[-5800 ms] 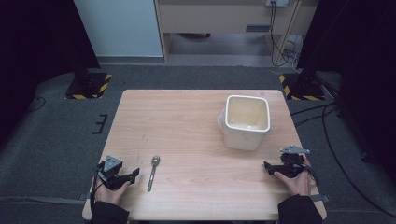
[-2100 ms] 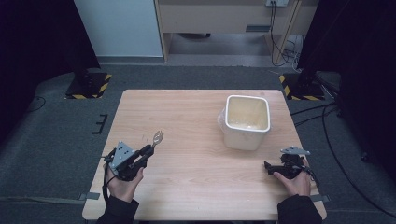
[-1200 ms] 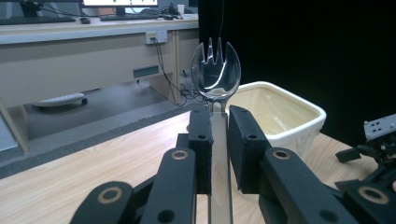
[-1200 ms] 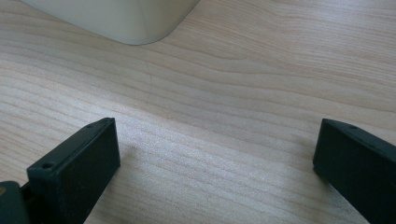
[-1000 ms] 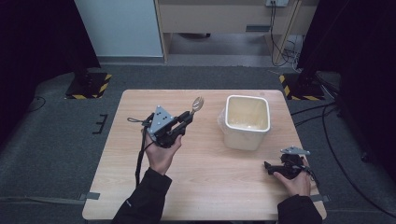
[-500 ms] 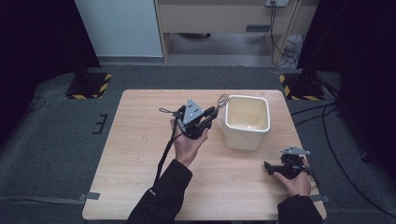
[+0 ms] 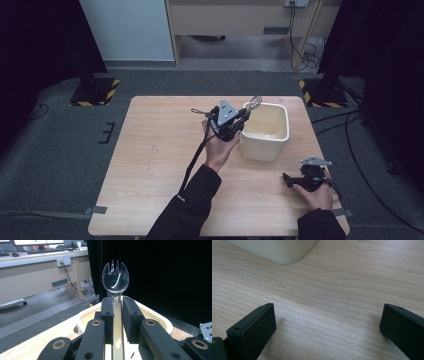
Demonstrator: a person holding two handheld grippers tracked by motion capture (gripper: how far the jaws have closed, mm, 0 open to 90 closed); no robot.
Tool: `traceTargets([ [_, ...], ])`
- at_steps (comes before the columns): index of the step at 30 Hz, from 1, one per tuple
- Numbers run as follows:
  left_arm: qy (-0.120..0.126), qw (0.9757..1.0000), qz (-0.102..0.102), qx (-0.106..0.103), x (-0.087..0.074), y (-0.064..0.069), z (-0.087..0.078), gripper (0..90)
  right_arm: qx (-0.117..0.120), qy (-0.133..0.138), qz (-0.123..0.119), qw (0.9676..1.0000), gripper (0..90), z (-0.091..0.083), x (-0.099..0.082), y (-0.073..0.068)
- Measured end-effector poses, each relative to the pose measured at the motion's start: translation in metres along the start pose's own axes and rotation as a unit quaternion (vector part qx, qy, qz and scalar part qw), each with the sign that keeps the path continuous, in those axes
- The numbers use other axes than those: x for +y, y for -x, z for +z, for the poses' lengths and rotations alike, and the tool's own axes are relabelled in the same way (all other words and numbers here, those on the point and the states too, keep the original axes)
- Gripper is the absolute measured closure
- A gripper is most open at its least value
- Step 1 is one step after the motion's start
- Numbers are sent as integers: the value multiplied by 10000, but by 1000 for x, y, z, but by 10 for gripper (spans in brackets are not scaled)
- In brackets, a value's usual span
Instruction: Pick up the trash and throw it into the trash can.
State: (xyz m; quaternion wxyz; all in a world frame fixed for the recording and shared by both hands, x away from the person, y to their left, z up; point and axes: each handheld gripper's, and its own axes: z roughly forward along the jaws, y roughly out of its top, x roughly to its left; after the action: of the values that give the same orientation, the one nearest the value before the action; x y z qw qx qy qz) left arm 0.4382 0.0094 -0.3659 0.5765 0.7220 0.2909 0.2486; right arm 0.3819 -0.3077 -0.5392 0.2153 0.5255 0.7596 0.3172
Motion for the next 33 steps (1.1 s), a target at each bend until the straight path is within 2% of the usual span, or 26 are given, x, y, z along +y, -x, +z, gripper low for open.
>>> traceTargets([
  [10,-8,10000,42,-87,0,4,30,794,6,0,2,10000,7,0,0,0],
  [15,4,9999,-62,-123,-5,3,50,794,20,-18,-2,10000,7,0,0,0],
  [17,-10,9999,-96,-122,-6,3,53,794,20,-18,-2,10000,7,0,0,0],
  [19,-93,9997,-182,-160,-12,1,60,793,20,-17,-3,10000,7,0,0,0],
  [33,-491,9984,-79,-252,-29,0,74,788,21,-17,-7,10000,7,0,0,0],
])
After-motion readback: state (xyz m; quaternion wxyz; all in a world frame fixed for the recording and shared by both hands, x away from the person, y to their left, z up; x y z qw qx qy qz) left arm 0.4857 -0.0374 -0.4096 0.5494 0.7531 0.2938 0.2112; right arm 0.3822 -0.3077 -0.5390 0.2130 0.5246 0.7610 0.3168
